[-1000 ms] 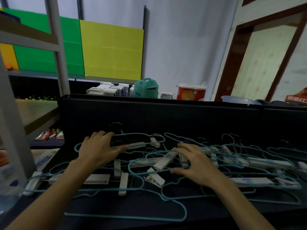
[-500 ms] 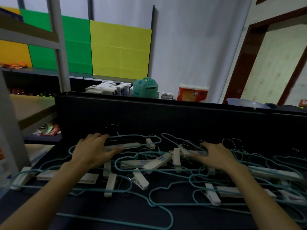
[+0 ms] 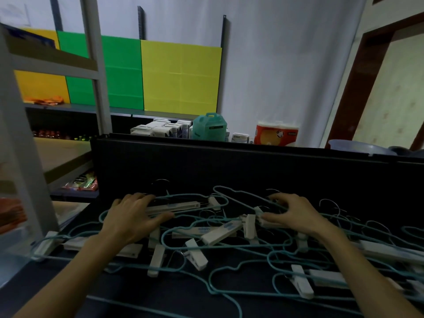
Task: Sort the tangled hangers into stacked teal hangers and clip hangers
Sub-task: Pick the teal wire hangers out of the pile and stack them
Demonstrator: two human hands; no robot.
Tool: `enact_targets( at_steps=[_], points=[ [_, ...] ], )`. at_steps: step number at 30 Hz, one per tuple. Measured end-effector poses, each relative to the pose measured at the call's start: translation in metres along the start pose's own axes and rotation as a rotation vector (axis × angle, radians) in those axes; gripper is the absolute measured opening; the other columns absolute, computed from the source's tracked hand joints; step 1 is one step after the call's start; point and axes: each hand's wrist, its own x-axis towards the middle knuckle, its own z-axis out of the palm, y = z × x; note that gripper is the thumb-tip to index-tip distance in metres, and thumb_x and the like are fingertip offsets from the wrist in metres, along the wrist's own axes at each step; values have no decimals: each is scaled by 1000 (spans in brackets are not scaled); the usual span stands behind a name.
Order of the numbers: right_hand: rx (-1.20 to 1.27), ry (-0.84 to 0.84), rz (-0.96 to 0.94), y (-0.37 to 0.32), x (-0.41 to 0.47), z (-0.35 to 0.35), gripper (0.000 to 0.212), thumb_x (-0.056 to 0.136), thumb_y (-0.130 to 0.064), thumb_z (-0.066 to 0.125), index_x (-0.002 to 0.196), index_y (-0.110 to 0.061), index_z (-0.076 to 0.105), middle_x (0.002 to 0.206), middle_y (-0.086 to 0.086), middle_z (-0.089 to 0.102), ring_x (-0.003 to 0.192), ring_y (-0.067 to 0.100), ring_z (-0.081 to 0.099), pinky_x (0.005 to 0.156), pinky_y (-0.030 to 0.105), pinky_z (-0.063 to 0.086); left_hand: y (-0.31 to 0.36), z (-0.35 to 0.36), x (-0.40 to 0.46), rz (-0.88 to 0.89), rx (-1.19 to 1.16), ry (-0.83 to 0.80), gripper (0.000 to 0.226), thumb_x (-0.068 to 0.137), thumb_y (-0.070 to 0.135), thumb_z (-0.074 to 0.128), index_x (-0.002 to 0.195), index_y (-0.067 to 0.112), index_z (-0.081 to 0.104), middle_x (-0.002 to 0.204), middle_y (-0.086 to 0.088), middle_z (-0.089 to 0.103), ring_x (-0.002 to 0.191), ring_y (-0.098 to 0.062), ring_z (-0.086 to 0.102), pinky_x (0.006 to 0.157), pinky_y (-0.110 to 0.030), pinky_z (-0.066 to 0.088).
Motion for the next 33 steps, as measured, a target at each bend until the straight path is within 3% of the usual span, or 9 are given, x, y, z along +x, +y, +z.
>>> enact_targets(
  at_steps=[4, 10, 15, 24, 28, 33],
  points=[
    [26, 21, -39, -9, -4, 0, 87, 63, -66, 71, 137, -30, 44, 138, -2, 49, 123, 18, 48, 100, 39, 44, 0, -6, -4, -4, -2, 8, 117, 49, 94, 5, 136, 26, 45, 137, 1, 49, 124, -21, 45, 99, -38, 36],
    [99, 26, -179, -31, -27, 12, 81, 68, -56, 74, 137, -29, 44, 140, -10, 44, 126, 12, 44, 103, 33, 39, -5, -2, -9, 10, -3, 2, 116, 51, 95, 6, 135, 25, 45, 139, 0, 47, 125, -21, 44, 100, -38, 35],
    [57, -19, -252, -47, -42, 39, 84, 62, -65, 72, 135, -36, 43, 132, -18, 44, 121, 5, 43, 101, 29, 41, -10, -6, -11, 34, -2, 6, 120, 49, 96, 2, 135, 24, 46, 138, -1, 47, 125, -22, 44, 101, -40, 35],
    [-78, 41, -200, -57, -52, 55, 88, 67, -60, 73, 142, -36, 33, 140, -14, 36, 130, 11, 35, 102, 31, 36, -18, -8, -17, 81, -6, 34, 113, 53, 92, 3, 130, 25, 51, 132, -1, 53, 120, -22, 48, 96, -39, 35],
    [-71, 164, -231, -59, -61, 60, 86, 68, -62, 70, 141, -37, 33, 138, -12, 40, 127, 13, 38, 103, 36, 38, -24, -7, -16, 96, -30, 55, 117, 53, 94, 2, 131, 23, 52, 132, -3, 53, 120, -23, 48, 95, -40, 36],
    [9, 121, -240, -63, -82, 69, 88, 63, -62, 71, 140, -40, 35, 141, -24, 27, 140, 4, 17, 114, 36, 24, -27, -8, -14, 120, -27, 5, 103, 64, 91, 20, 135, 22, 47, 136, -3, 50, 124, -23, 44, 99, -41, 33]
  ],
)
